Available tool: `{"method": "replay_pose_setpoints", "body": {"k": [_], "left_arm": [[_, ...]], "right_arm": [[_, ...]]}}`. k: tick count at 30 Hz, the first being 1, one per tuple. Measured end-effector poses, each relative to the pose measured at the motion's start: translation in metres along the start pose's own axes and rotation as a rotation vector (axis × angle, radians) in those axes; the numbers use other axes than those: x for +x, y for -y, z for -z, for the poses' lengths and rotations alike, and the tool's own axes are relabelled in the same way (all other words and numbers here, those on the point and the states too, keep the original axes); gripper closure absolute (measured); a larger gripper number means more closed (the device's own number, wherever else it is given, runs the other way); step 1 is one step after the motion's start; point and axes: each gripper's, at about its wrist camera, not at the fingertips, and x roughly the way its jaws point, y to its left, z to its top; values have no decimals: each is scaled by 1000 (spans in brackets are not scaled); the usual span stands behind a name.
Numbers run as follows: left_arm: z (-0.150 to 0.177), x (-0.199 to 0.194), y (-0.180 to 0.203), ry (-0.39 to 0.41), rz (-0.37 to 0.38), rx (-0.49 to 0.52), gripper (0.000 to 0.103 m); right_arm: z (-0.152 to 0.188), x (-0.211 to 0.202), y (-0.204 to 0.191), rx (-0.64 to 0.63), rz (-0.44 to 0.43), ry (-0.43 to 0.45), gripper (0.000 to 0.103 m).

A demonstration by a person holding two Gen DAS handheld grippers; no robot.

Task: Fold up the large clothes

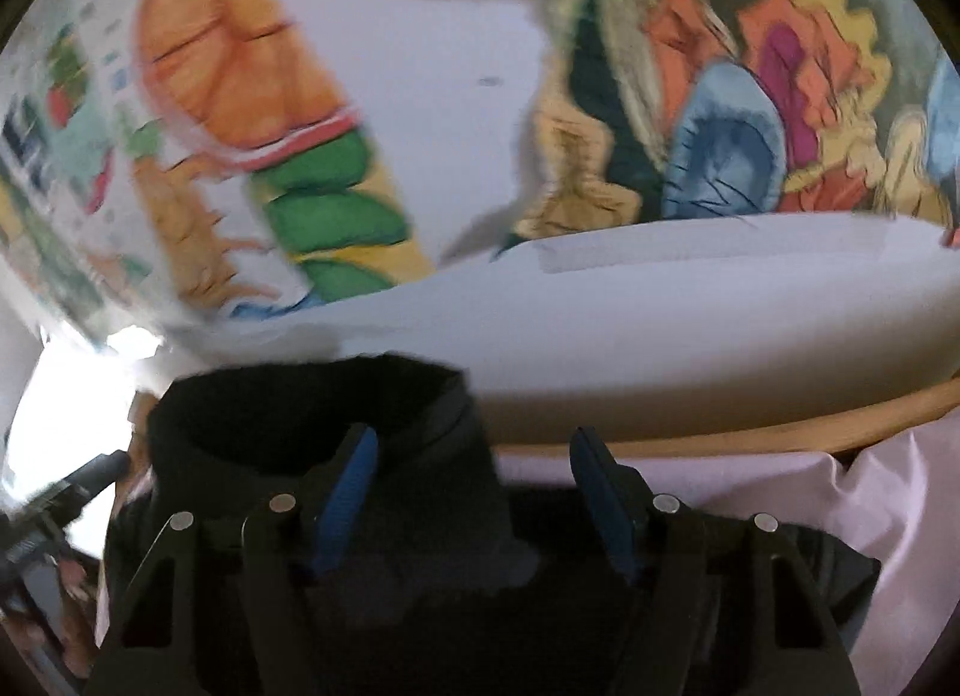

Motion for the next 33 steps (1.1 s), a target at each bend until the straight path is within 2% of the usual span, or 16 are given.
{"method": "replay_pose_setpoints", "body": {"k": [2,3,4,5,6,8,10,12,18,23,27,30,33], "left_arm": [[-2,11,1,-35,24,-23,58],[-4,13,3,-41,52,-32,68],[-5,16,4,-46,73,-37,75],[-5,18,4,-54,100,-43,94],[-5,19,6,-60,117,-48,96],[1,8,7,-12,102,-43,98],[10,-10,3,47,121,-55,99],[27,-39,-9,127,179,-66,99],[89,-103,-43,230,294,-85,100],[131,-120,-47,210,298,-69,100],[136,-89,-34,146,274,-81,100],[147,-68,-39,114,266,-91,100],[150,-56,-45,107,280,-103,100]], "right_arm": [[-1,5,8,45,-40,1,55],[0,7,10,56,-59,-6,67],[2,7,10,60,-75,-11,73],[4,6,9,57,-88,-18,83],[5,5,7,46,-89,-18,88],[13,-7,-1,-18,-84,1,90],[23,-25,-4,-52,-88,33,91],[38,-54,-3,-72,-117,90,92],[98,-129,2,-146,-168,224,93],[141,-138,14,-196,-125,251,94],[157,-123,16,-203,-88,210,94],[169,-108,19,-209,-70,175,94],[176,-112,18,-219,-72,179,93]]}}
